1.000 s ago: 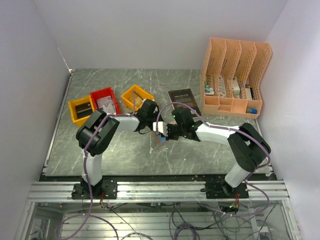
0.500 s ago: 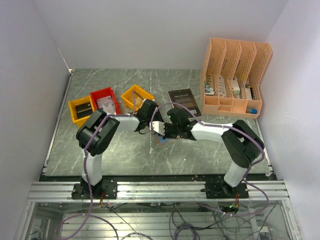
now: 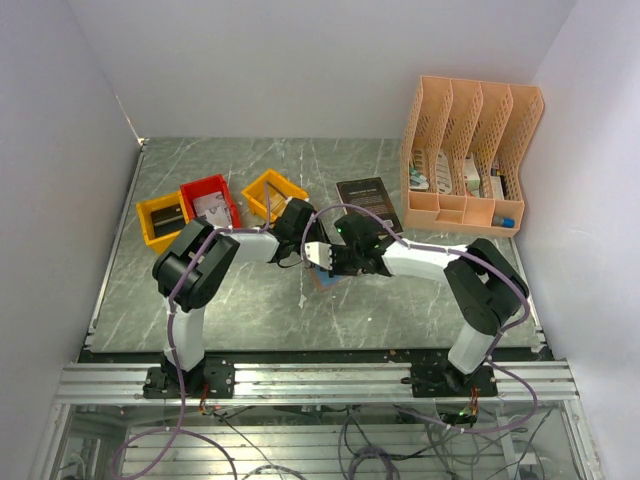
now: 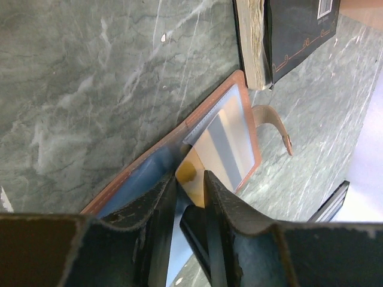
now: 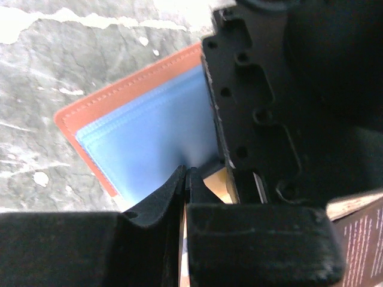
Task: Put the credit cards into the card holder
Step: Insert the credit card into the card holder.
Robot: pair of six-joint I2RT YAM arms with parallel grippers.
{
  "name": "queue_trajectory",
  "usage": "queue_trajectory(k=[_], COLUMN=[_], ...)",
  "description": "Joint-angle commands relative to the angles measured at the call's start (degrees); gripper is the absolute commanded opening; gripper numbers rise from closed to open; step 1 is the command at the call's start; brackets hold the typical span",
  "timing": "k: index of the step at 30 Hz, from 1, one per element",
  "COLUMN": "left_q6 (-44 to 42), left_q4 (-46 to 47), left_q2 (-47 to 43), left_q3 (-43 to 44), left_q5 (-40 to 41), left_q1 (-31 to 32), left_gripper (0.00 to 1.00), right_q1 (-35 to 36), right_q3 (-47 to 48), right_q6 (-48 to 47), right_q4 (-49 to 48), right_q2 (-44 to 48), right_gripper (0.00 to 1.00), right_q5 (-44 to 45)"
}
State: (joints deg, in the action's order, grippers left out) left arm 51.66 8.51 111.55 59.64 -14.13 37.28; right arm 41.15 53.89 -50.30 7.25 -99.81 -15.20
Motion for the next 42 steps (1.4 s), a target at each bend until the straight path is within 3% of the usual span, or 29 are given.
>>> queue_trajectory(k=[1, 13, 20, 27, 33, 38, 42], left_q6=[-2.1, -2.1, -2.7, -4.7, -7.4, -8.5, -5.8], left_q4=[-5.4, -4.5, -1.0, 1.4, 5.7, 12.7, 18.9], left_q2=[1.4, -1.2, -6.5, -12.8, -20.9, -27.7, -25.9], left_q3=[-1.1, -2.4, -5.2, -8.3, -14.0, -20.3, -23.9], left_q5=[0.8, 1.1, 1.8, 2.1, 3.3, 4.3, 1.4], left_q1=[0.1, -0.3, -0.3, -0.3, -0.2, -0.2, -0.1], left_gripper=[0.38, 0.38, 0.37, 0.28, 0.22, 0.2, 0.18], right_q1=[-1.9, -5.9, -10.8, -12.6, -12.6, -10.6, -9.5], right_q3=[1.6, 2.2, 3.2, 5.8, 10.5, 10.6, 10.6], right_q6=[-0.8, -0.9, 5.4, 10.2, 15.7, 17.0, 17.3], right_q4=[0.7, 2.0, 5.1, 6.3, 10.9, 9.6, 9.2], right_q2=[-1.0, -0.1, 2.1, 3.2, -1.3, -2.1, -3.5], right_gripper=[0.02, 0.02, 0.06, 0.31, 0.38, 0.55, 0.62], right_q5=[4.0, 3.2, -12.2, -15.3, -15.1, -8.5, -4.8])
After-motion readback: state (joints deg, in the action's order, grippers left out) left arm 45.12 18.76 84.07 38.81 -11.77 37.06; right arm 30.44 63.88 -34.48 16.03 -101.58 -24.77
